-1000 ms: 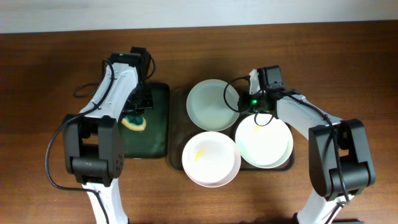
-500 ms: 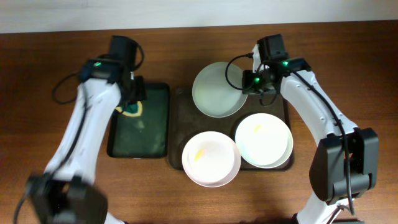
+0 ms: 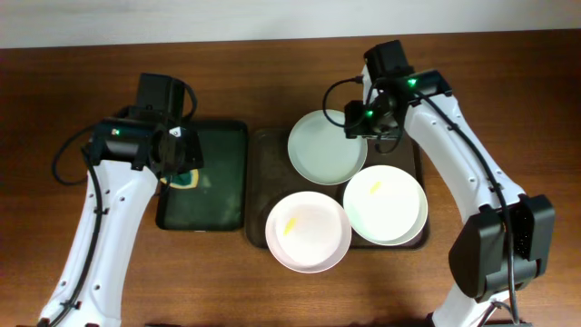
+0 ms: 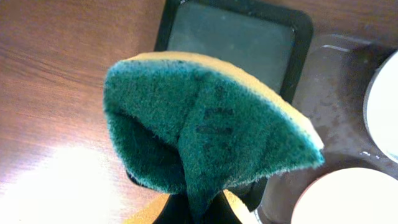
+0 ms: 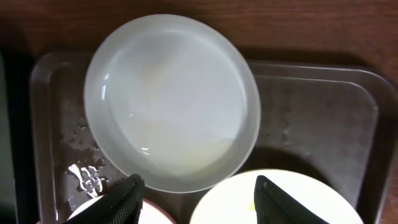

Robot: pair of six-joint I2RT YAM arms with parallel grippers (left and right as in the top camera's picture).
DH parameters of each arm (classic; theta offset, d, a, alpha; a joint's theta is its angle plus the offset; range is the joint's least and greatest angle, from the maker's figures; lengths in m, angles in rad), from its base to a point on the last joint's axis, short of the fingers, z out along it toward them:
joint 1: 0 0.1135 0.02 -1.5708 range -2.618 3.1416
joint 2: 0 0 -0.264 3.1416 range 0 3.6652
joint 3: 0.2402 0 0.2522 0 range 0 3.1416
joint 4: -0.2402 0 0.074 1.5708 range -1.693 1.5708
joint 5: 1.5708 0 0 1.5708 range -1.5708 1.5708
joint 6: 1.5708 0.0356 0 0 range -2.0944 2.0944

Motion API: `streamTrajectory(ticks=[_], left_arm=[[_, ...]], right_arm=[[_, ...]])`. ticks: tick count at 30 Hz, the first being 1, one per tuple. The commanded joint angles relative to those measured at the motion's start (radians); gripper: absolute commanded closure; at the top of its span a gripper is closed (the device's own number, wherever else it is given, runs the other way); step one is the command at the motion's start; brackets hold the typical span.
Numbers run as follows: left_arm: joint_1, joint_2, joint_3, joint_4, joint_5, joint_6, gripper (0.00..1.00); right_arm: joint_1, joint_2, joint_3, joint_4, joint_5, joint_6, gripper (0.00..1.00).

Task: Clean dirty plates on tray and stack at the side
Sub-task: 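Grasp the rim of the back plate with the right gripper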

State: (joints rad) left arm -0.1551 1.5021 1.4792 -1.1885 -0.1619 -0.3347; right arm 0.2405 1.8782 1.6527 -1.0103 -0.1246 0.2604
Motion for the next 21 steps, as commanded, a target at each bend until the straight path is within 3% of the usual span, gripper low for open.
streamTrajectory(ticks=[1, 7, 13, 16, 19, 21], left_arm=[[0.001, -0.003, -0.027, 0.031, -0.010, -0.013, 1.00], [0.001, -0.003, -0.027, 0.036, -0.010, -0.013, 1.00], [0.001, -0.003, -0.027, 0.037, -0.011, -0.013, 1.00], [0.001, -0.003, -0.027, 0.037, -0.011, -0.013, 1.00], [0.001, -0.003, -0.027, 0.037, -0.011, -0.013, 1.00], [0.001, -0.003, -0.027, 0.037, -0.011, -0.013, 1.00]], right_arm=[[-0.007, 0.039, -0.049, 0.005, -0.006, -0.020, 0.42], [-0.029, 0.192, -0.079, 0.072, 0.002, -0.027, 0.45], [-0.066, 0.227, -0.080, 0.120, 0.001, -0.047, 0.48], [-0.063, 0.231, -0.111, 0.176, 0.001, -0.046, 0.64], [-0.064, 0.238, -0.119, 0.216, -0.026, -0.046, 0.71], [-0.064, 0.238, -0.118, 0.224, -0.026, -0.046, 0.88]])
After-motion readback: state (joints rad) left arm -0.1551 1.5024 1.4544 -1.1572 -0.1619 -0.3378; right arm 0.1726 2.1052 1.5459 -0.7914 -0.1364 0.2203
